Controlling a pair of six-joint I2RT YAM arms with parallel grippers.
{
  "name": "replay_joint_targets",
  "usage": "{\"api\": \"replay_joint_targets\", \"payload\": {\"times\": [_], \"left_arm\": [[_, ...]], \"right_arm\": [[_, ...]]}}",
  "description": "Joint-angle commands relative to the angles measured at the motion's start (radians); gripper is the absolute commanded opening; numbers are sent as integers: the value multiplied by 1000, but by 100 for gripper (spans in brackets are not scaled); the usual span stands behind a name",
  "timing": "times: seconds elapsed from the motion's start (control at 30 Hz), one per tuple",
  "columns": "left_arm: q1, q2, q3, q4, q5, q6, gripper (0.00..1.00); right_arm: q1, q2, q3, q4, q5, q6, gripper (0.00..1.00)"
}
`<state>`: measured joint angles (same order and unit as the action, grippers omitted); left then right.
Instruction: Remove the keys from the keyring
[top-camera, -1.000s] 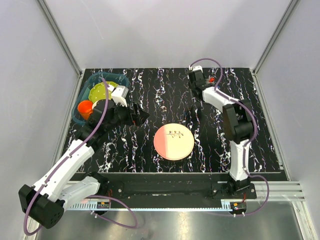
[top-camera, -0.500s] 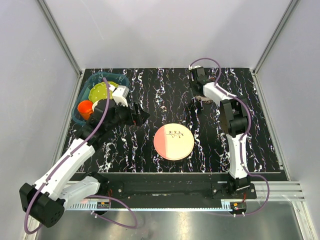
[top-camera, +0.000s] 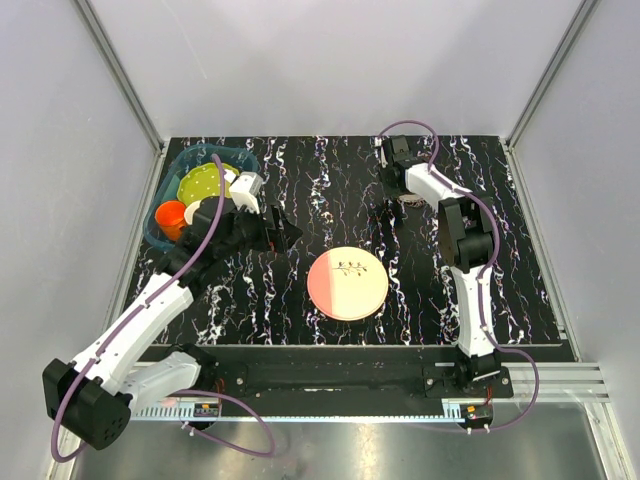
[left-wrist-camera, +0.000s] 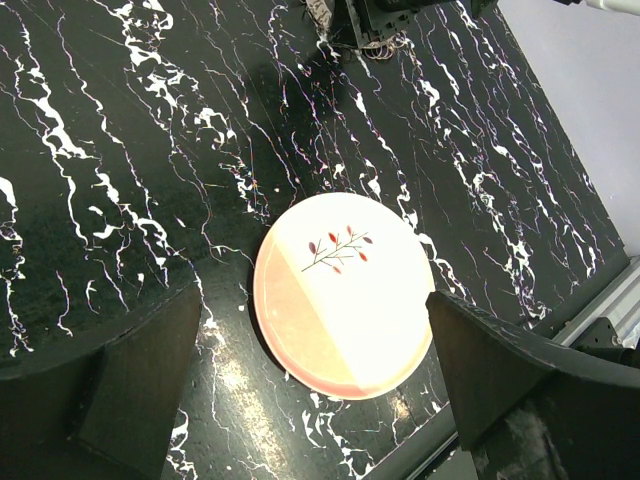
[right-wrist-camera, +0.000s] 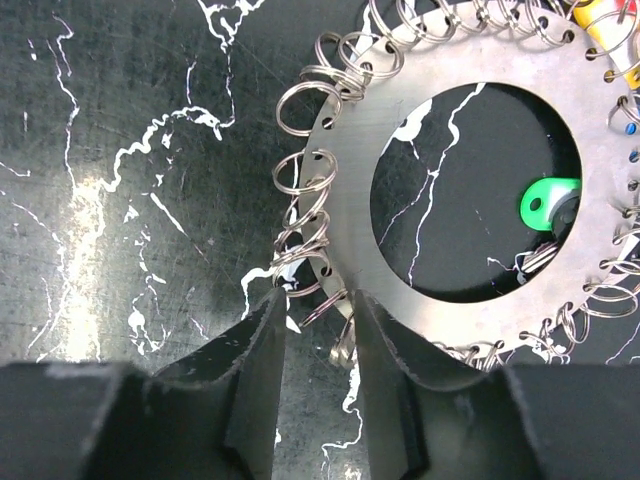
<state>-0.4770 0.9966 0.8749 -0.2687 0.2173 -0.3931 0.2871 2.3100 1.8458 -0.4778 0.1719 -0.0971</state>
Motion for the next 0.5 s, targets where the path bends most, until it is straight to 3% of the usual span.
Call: {"api": "replay_joint_targets", "payload": {"times": [0.0,0.07,0.17,0.3,0.4,0.47], "left_arm": [[-2,-24,12,43,11,-6,99],[-2,-27,9,46,11,-3,99],[-2,-26,3,54,2,3,97],[-2,-12,10,13,-94,7,95],[-2,0,10,-21,-214,-9,86],[-2,7,1,-30,-295,-24,74]], "right_arm": [[-5,11,35,-24,-9,-9,36],[-5,-1,32,-27,-8,-16,25],[-5,-35,18,-24,-31,-15,17],[-3,-98,-28,22,-129,-10,1],[-3,-161,-100,90,-216,3,0],[1,-208,-161,154,-265,26,0]]}}
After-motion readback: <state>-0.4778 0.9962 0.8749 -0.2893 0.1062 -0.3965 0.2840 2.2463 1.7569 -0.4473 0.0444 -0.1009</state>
